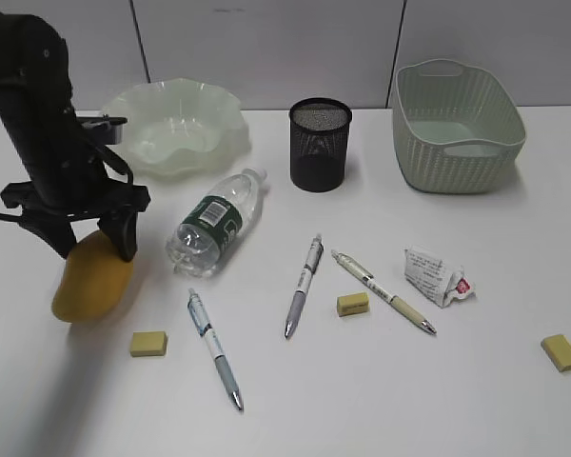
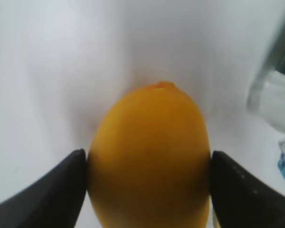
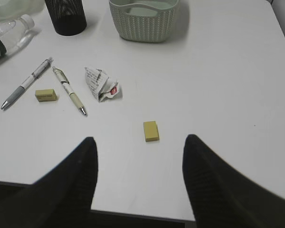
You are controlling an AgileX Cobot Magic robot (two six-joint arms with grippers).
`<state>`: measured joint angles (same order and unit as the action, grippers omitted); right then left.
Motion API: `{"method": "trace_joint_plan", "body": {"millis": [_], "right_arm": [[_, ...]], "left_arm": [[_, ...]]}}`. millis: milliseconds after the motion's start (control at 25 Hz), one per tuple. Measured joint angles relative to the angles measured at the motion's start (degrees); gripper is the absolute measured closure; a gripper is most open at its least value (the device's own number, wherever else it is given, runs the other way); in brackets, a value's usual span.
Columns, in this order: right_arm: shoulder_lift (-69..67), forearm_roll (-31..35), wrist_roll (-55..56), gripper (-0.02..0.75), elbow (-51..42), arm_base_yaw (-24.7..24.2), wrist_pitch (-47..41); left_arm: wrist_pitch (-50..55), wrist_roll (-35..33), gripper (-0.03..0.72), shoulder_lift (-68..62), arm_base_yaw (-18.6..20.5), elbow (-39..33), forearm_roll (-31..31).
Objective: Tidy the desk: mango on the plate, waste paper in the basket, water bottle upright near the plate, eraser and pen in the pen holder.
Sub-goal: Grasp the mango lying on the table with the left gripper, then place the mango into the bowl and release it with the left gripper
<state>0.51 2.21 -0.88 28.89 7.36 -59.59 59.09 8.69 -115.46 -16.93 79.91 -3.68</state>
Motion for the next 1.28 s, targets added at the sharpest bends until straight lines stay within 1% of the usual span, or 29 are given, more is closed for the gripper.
{"method": "trace_joint_plan", "body": {"millis": [200, 320, 480, 680, 800, 880, 1080, 1280], "right_arm": [[0.0, 0.0, 0.0, 0.281, 0.0, 0.0, 0.0], [0.0, 0.0, 0.0, 0.281, 0.0, 0.0, 0.0], [0.0, 0.0, 0.0, 0.281, 0.0, 0.0, 0.0], [0.0, 0.0, 0.0, 0.281, 0.0, 0.0, 0.0], [0.0, 0.0, 0.0, 0.281, 0.0, 0.0, 0.0], [0.0, 0.0, 0.0, 0.281, 0.0, 0.0, 0.0], [0.0, 0.0, 0.0, 0.281, 0.0, 0.0, 0.0], [0.0, 0.0, 0.0, 0.281, 0.0, 0.0, 0.0]], "left_arm": [[4.2, -0.1, 0.106, 3.9, 0.2, 0.1, 0.3], [6.4, -0.1, 0.107, 6.3, 0.3, 1.4, 0.4], [9.8, -0.1, 0.107, 8.9, 0.3, 6.4, 0.5], [10.3, -0.1, 0.108, 9.2, 0.3, 16.0, 3.7], [6.9, -1.0, 0.108, 8.1, 0.6, 21.3, 4.2], [3.7, -1.5, 0.108, 6.3, 0.9, 23.7, 4.6], [-6.9, -1.7, 0.108, 0.2, 1.9, 28.3, 4.9], [-17.6, -1.7, 0.108, -5.6, 1.9, 33.2, 4.9]]}}
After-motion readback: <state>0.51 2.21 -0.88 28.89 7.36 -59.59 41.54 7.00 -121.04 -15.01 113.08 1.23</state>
